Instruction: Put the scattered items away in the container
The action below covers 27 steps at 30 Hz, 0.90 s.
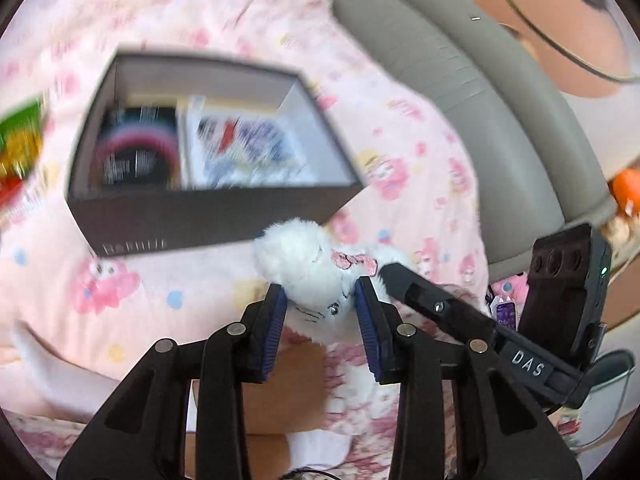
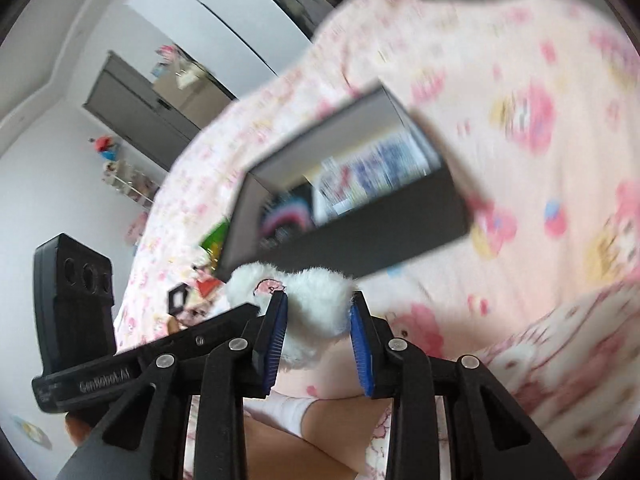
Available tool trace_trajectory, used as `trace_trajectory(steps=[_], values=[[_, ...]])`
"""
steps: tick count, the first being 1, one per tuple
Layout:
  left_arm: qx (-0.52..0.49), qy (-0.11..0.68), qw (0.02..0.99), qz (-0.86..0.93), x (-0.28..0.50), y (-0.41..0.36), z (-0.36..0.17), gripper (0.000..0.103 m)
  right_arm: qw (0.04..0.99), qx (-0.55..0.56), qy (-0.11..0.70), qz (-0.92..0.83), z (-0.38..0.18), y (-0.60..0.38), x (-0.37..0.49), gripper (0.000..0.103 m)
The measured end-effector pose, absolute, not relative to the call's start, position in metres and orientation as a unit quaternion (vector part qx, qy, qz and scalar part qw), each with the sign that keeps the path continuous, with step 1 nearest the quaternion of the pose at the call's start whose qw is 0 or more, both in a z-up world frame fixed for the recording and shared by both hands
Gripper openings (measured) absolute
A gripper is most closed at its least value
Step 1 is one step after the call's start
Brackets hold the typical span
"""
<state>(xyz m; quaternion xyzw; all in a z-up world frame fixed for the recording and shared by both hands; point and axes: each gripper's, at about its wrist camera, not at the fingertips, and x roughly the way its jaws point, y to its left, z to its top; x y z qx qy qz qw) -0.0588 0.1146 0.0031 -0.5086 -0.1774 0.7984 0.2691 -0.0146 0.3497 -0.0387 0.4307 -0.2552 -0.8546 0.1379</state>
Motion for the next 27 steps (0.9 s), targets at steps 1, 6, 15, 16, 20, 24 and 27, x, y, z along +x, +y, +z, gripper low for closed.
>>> trace_trajectory(steps=[1,6,15,16,20,24,27], values=[[-0.501,-0.175,0.27,0.803,-0.055,0.111,0.015,0.035,0.141,0.421,-0.248,-0.861,-0.028,0.352,-0.011,0.027],[-0.477,-0.17,0.256,0.823,-0.068,0.102,0.067,0.035,0.163,0.379,-0.215,-0.885,0.031,0.354,-0.01,0.027],[-0.478,-0.19,0.228,0.827,-0.094,0.128,0.094,0.033,0.21,0.345,-0.205,-0.892,0.067,0.356,-0.02,0.027],[-0.479,-0.19,0.23,0.825,-0.101,0.135,0.092,0.031,0.216,0.344,-0.205,-0.891,0.069,0.362,-0.021,0.027],[-0.491,-0.16,0.232,0.824,-0.129,0.168,0.088,0.019,0.229,0.35,-0.236,-0.877,0.055,0.384,-0.05,0.026],[-0.498,-0.138,0.2,0.833,-0.171,0.174,0.072,0.019,0.231,0.358,-0.258,-0.867,0.038,0.398,-0.083,0.026],[-0.514,-0.137,0.193,0.825,-0.194,0.169,0.05,0.019,0.205,0.383,-0.251,-0.865,0.018,0.399,-0.109,0.026]])
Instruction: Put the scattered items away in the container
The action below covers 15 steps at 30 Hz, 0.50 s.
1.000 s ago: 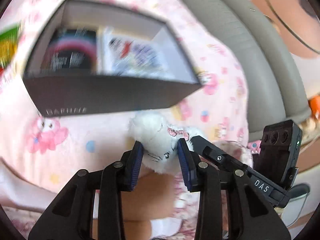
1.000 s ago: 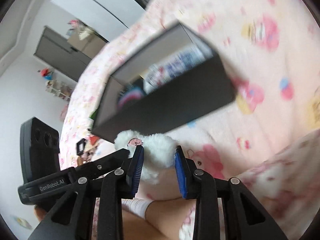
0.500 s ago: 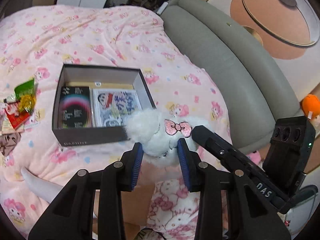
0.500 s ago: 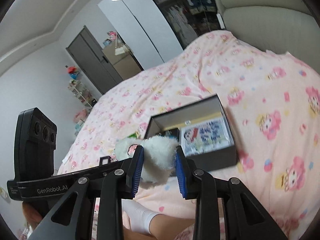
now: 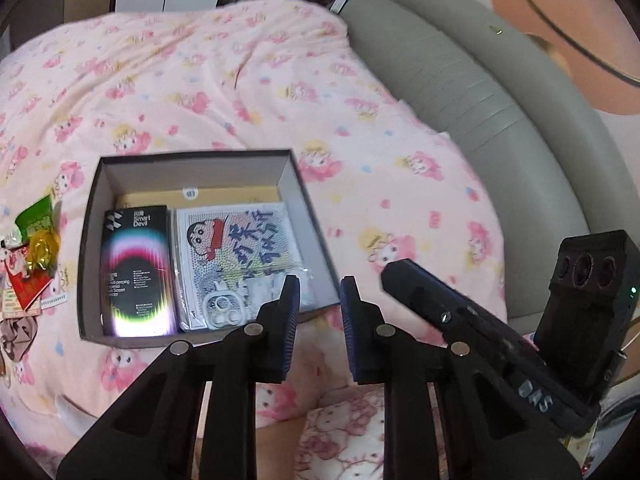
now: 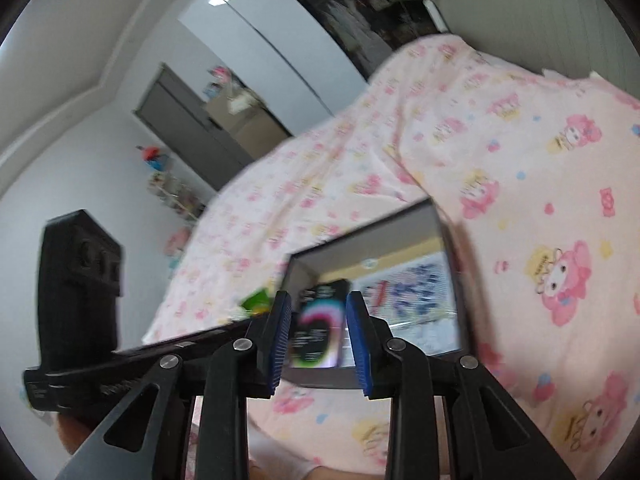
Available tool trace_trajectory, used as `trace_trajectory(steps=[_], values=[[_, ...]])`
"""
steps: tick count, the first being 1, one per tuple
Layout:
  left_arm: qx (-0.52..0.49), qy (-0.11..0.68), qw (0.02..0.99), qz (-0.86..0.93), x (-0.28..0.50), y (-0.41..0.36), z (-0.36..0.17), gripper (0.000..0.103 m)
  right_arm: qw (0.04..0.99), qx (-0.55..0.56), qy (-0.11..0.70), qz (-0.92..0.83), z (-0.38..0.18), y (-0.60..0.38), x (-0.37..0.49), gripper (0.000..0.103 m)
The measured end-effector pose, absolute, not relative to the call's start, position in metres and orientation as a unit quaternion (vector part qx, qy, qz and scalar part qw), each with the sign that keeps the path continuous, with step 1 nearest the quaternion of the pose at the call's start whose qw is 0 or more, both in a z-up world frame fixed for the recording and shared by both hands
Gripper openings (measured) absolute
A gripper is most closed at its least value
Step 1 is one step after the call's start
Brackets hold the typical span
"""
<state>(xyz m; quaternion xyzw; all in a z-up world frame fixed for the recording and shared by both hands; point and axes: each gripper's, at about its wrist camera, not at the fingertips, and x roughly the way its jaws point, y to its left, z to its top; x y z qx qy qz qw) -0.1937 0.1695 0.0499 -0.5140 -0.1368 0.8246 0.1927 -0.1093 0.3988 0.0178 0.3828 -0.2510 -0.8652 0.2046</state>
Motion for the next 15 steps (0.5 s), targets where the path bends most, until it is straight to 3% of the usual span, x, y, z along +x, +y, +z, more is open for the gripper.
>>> trace_trajectory(steps=[6,10,15], values=[[-0.549,-0.103,0.285,0.779,-0.196,0.184,-0.007,0.022,0.14,0.389,-0.254,-0.874,-0.011,0.439,-0.097,0.026],[-0.597,-0.069,0.322,0.731,-0.179,0.213,-0.054,0.038,0.073,0.433,-0.292,-0.85,-0.029,0.475,-0.081,0.028],[-0.645,-0.052,0.301,0.7,-0.172,0.246,-0.109,0.046,0.036,0.502,-0.259,-0.825,-0.057,0.464,-0.092,0.033]])
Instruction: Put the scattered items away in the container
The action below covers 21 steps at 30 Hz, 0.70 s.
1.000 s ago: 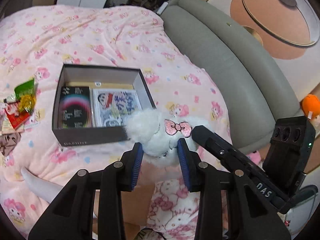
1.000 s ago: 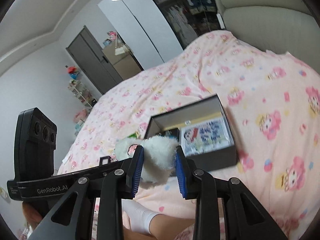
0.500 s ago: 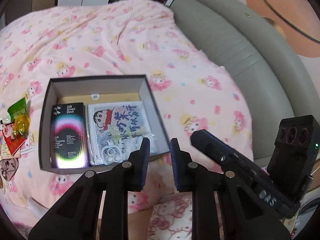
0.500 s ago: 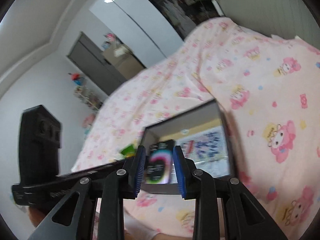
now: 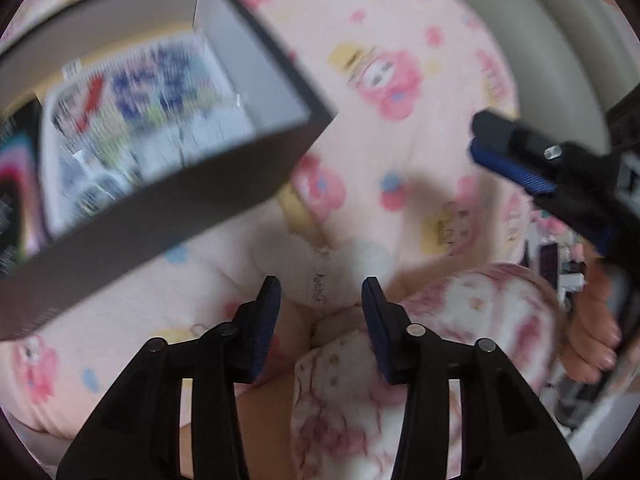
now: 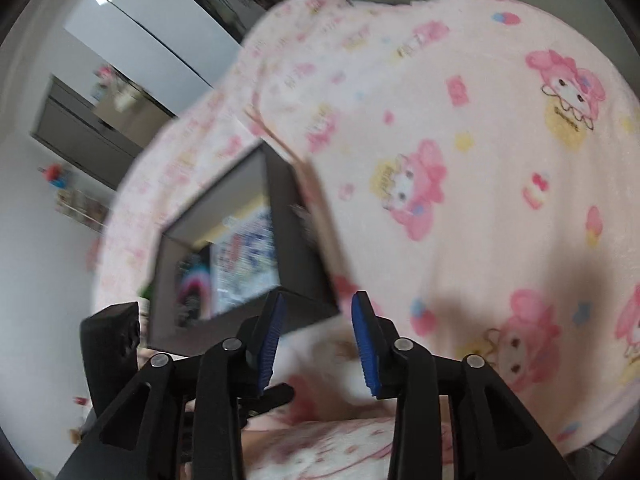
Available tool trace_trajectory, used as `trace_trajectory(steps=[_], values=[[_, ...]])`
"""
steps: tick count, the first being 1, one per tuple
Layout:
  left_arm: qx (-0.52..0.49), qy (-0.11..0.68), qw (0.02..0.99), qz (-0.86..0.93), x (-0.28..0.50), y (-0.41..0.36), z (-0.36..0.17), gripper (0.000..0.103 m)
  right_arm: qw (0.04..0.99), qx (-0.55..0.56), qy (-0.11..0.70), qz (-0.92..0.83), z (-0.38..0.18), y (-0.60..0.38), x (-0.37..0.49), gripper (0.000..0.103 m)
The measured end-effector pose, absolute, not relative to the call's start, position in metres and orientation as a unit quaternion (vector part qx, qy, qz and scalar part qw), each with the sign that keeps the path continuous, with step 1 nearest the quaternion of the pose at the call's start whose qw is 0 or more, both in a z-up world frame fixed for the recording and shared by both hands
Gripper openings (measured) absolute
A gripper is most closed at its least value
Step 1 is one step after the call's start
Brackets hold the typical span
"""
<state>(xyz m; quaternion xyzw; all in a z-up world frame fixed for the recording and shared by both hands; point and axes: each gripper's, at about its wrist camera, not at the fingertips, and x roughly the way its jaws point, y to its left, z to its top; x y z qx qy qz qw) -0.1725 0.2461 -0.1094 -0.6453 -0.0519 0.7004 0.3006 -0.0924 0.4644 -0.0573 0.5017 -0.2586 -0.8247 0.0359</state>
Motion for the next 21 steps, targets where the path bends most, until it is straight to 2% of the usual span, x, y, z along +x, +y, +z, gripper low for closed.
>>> trace_trajectory(steps=[2,3,7,10,14,17,19,20,21], values=[[-0.656,-0.057,0.283,0.698,-0.177,0.254,-0.126,0.056,0.047,0.537,-0.252,-0.804,-0.072,0.464,-0.113,0.039],[-0.661,-0.067,0.27,0.697,-0.179,0.255,-0.134,0.058,0.055,0.564,-0.255,-0.784,-0.082,0.466,-0.124,0.04],[-0.671,-0.116,0.247,0.689,-0.183,0.255,-0.151,0.059,0.092,0.675,-0.189,-0.708,-0.121,0.453,-0.155,0.041],[-0.675,-0.144,0.227,0.687,-0.183,0.253,-0.161,0.059,0.122,0.719,-0.134,-0.671,-0.14,0.435,-0.157,0.041],[-0.666,-0.111,0.199,0.71,-0.175,0.259,-0.163,0.059,0.129,0.733,-0.116,-0.658,-0.15,0.428,-0.157,0.042],[-0.67,-0.077,0.185,0.715,-0.171,0.271,-0.165,0.06,0.099,0.753,-0.139,-0.635,-0.162,0.436,-0.156,0.042],[-0.672,-0.046,0.189,0.714,-0.168,0.283,-0.165,0.054,0.077,0.766,-0.137,-0.623,-0.17,0.44,-0.154,0.042],[-0.672,-0.037,0.193,0.714,-0.167,0.287,-0.165,0.039,0.067,0.77,-0.131,-0.621,-0.171,0.44,-0.154,0.042],[-0.671,-0.031,0.196,0.714,-0.166,0.29,-0.165,0.034,0.066,0.771,-0.133,-0.619,-0.172,0.44,-0.153,0.042]])
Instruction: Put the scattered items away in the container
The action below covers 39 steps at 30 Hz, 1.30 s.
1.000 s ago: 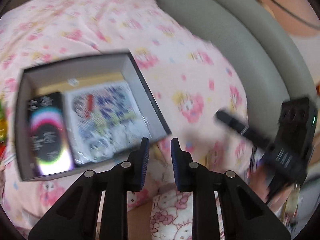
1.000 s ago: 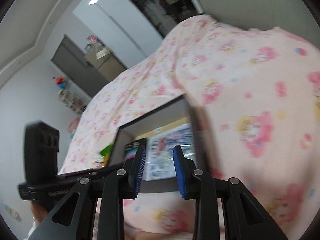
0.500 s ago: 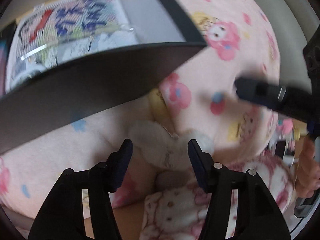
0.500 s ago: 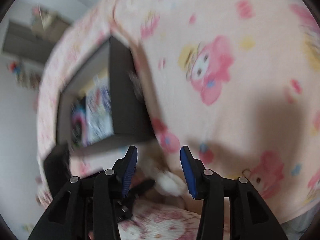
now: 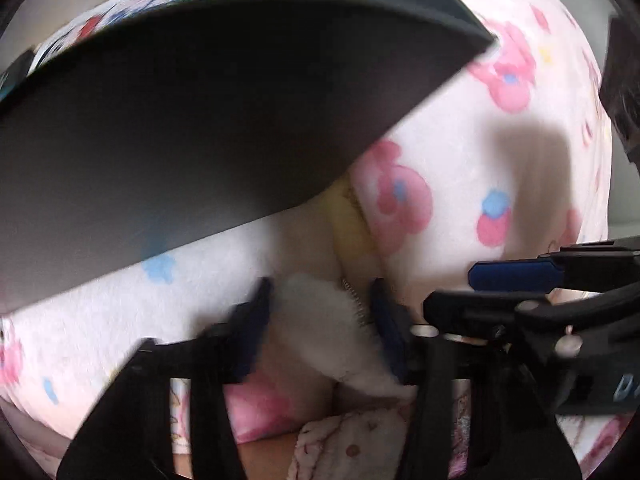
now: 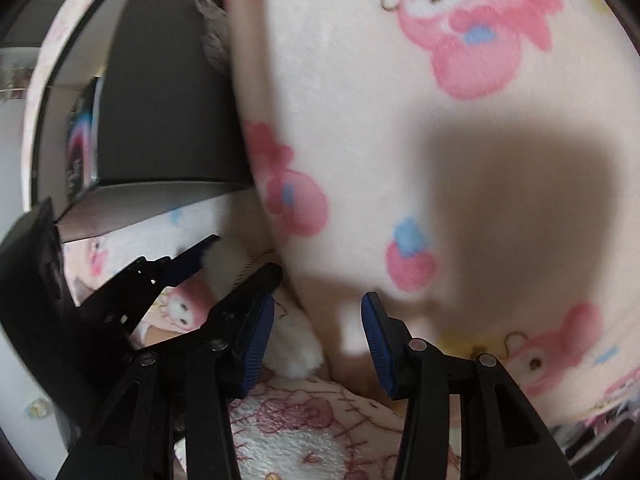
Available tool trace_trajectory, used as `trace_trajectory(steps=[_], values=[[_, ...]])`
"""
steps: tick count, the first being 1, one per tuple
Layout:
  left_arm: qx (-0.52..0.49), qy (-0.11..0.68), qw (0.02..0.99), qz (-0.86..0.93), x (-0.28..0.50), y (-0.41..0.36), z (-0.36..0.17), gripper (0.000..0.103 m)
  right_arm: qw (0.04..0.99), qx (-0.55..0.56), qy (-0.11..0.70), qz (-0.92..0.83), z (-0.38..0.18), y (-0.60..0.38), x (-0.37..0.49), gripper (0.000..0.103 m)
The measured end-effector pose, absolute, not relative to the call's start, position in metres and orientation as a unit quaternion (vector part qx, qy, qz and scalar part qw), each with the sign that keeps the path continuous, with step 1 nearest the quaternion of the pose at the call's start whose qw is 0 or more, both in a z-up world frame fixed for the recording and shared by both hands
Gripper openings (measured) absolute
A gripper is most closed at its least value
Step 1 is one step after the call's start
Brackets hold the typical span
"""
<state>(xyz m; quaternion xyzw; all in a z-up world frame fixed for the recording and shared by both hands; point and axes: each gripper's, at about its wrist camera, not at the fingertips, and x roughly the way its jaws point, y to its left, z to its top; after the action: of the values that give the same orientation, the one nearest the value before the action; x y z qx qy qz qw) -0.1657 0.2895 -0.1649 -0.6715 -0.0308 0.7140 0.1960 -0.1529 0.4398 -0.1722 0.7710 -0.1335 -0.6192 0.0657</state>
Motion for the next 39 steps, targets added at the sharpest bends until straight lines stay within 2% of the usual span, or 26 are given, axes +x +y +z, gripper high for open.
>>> trace_trajectory(steps=[5,11,14,19,22,25,28,33,35,39], values=[[-0.658,-0.051,0.207,0.722,-0.147,0.274,-0.157,0.026,0.056,0.761,-0.182,-0.62,-0.17,0.438,-0.14,0.042],[-0.619,-0.078,0.184,0.759,-0.122,0.219,-0.121,0.024,0.111,0.726,-0.259,-0.627,-0.157,0.413,-0.126,0.043],[-0.589,-0.068,0.154,0.791,-0.112,0.187,-0.099,0.017,0.118,0.7,-0.247,-0.659,-0.145,0.392,-0.114,0.044],[-0.597,-0.05,0.139,0.789,-0.128,0.135,-0.098,0.018,0.148,0.698,-0.25,-0.655,-0.15,0.35,-0.101,0.044],[-0.598,-0.028,0.134,0.79,-0.132,0.113,-0.095,0.019,0.163,0.701,-0.214,-0.661,-0.155,0.317,-0.093,0.044],[-0.594,-0.042,0.133,0.792,-0.133,0.095,-0.098,0.028,0.164,0.695,-0.185,-0.676,-0.16,0.298,-0.088,0.044],[-0.607,-0.077,0.136,0.779,-0.132,0.09,-0.112,0.031,0.149,0.68,-0.176,-0.696,-0.164,0.296,-0.086,0.044],[-0.636,-0.105,0.138,0.752,-0.13,0.086,-0.128,0.045,0.152,0.657,-0.155,-0.722,-0.16,0.296,-0.081,0.044],[-0.643,-0.118,0.12,0.747,-0.134,0.083,-0.136,0.058,0.152,0.654,-0.134,-0.729,-0.163,0.292,-0.083,0.044],[-0.66,-0.172,0.117,0.722,-0.137,0.078,-0.152,0.055,0.15,0.645,-0.122,-0.739,-0.169,0.289,-0.087,0.044]])
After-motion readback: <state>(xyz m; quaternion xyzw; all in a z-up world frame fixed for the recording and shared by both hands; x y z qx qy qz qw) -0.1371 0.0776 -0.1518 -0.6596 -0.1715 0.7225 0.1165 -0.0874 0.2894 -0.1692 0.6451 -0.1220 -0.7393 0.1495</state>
